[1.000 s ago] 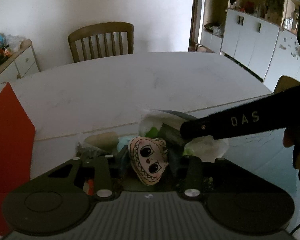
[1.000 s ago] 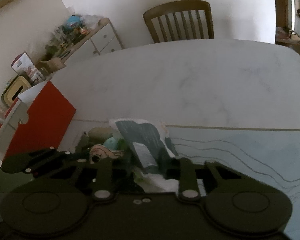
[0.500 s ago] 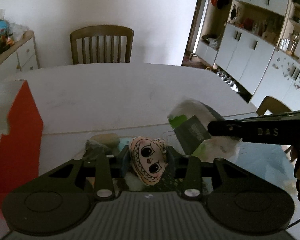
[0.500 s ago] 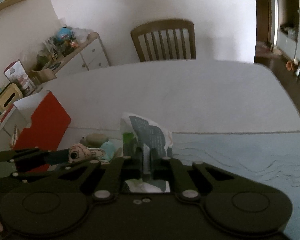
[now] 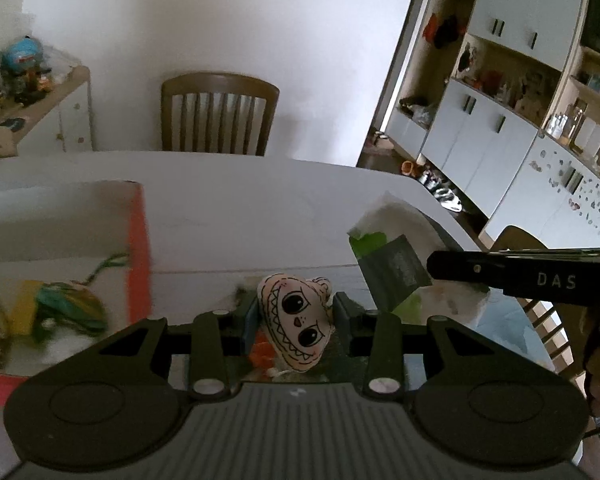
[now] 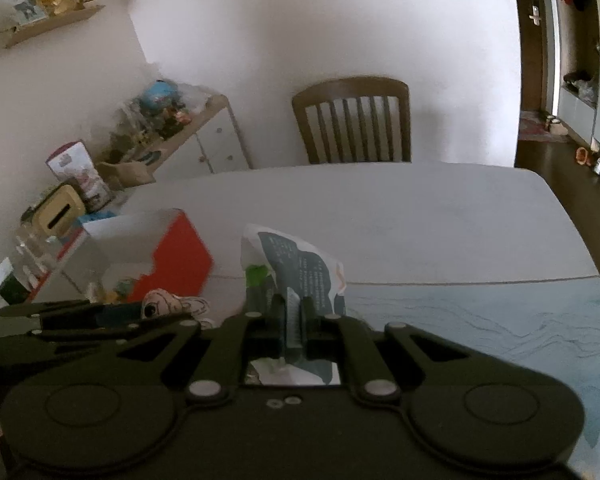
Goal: Organize objects
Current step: 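Carry doll in left tool into cardboard box and open it while right tool carries bag, then lower white printed bag into cardboard box and open right tool, then move both tools from the box back to the pile on the glass table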
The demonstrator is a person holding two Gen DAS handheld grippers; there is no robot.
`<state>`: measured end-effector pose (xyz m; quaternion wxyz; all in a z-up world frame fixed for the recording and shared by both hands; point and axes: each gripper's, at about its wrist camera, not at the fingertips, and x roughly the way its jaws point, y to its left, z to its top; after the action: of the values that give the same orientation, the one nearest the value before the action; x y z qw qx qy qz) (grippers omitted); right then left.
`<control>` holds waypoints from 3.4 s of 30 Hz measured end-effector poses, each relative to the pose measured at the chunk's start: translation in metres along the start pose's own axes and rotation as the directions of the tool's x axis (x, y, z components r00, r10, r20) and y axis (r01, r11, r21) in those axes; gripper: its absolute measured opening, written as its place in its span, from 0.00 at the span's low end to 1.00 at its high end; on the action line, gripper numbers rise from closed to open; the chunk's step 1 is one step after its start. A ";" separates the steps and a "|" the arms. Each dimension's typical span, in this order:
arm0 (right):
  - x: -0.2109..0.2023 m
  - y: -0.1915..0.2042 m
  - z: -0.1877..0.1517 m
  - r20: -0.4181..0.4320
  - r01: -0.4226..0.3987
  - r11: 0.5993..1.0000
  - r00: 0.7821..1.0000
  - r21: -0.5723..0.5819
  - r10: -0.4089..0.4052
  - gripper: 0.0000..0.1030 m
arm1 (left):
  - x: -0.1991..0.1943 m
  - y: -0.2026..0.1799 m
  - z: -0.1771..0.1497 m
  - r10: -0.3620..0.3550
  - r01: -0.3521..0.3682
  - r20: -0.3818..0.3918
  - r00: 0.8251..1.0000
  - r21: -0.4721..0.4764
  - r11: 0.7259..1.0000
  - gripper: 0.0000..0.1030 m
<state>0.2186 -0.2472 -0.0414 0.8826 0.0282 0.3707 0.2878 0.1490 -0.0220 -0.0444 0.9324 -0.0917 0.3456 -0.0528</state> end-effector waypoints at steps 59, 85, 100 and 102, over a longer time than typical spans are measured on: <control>0.171 0.274 -0.023 -0.187 -0.112 0.921 0.981 -0.372 0.043 0.14 | 0.090 0.277 0.050 0.249 -0.262 -0.275 0.929 -0.013 0.965 0.39; 0.146 0.254 -0.015 -0.165 -0.119 0.961 0.983 -0.250 0.079 0.47 | 0.039 0.271 0.056 0.230 -0.257 -0.203 0.952 -0.117 0.959 0.66; 0.099 0.235 -0.005 -0.095 -0.136 0.974 0.988 -0.180 0.120 0.58 | -0.022 0.223 0.051 0.187 -0.194 -0.085 0.979 -0.087 0.977 0.66; 0.091 0.232 -0.005 -0.083 -0.138 0.975 0.989 -0.177 0.125 0.60 | -0.029 0.215 0.050 0.181 -0.186 -0.071 0.981 -0.082 0.979 0.68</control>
<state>0.1527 -0.0065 -0.0420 0.8468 -0.0385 0.3712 0.3790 0.1671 0.1994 -0.0335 0.9169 -0.0985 0.3840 0.0459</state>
